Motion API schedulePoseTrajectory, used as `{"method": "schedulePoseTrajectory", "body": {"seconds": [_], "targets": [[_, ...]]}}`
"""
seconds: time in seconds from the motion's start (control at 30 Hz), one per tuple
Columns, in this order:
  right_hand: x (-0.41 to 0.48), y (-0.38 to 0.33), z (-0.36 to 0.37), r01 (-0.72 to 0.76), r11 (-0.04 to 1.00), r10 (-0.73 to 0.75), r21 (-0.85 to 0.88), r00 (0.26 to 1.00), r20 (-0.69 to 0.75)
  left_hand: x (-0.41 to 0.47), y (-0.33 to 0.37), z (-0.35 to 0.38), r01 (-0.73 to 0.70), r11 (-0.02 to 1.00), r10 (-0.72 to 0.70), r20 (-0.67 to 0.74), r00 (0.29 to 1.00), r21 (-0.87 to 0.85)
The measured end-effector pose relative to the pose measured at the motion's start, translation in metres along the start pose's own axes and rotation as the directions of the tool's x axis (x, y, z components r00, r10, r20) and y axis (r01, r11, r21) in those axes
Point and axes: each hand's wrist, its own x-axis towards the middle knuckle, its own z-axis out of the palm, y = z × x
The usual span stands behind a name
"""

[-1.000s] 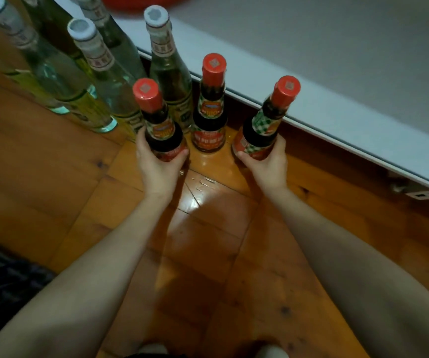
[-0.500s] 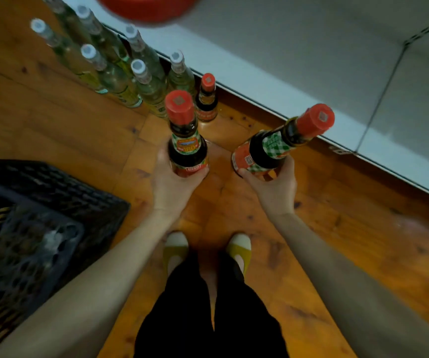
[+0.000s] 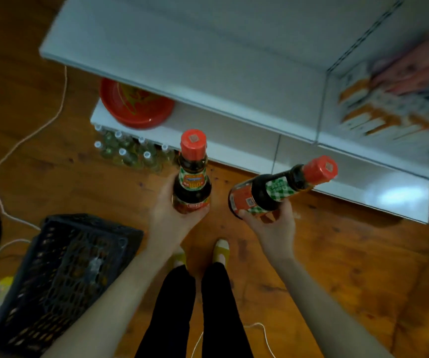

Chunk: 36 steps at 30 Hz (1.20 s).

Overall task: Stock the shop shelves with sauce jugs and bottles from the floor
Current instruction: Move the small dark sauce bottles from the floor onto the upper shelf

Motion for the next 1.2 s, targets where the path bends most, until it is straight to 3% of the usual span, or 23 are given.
{"method": "schedulePoseTrajectory", "body": {"seconds": [0.27,0.53,0.83,1.07,1.2], "targets": [[-0.030,-0.076,-0.105,0.009,0.995,0.007,0.102,0.987,-0.161,-0.033,0.132,0.011,-0.173,0.984,0.167,0.148,0.975,0.031],[-0.007,-0.105,-0.245,0.140,0.975,-0.101,0.173,0.971,-0.218,-0.052,0.244,0.095,-0.345,0.938,0.332,0.200,0.922,0.033],[0.038,-0.121,-0.402,0.267,0.961,-0.233,0.072,0.921,-0.312,-0.064,0.351,0.218,-0.464,0.879,0.477,0.210,0.854,-0.110],[0.096,-0.133,-0.466,0.307,0.950,-0.260,0.051,0.875,-0.408,-0.025,0.421,0.280,-0.565,0.824,0.557,0.247,0.793,-0.042],[0.143,-0.150,-0.495,0.320,0.946,-0.266,0.053,0.859,-0.438,0.014,0.456,0.317,-0.579,0.810,0.576,0.301,0.760,-0.092]]}}
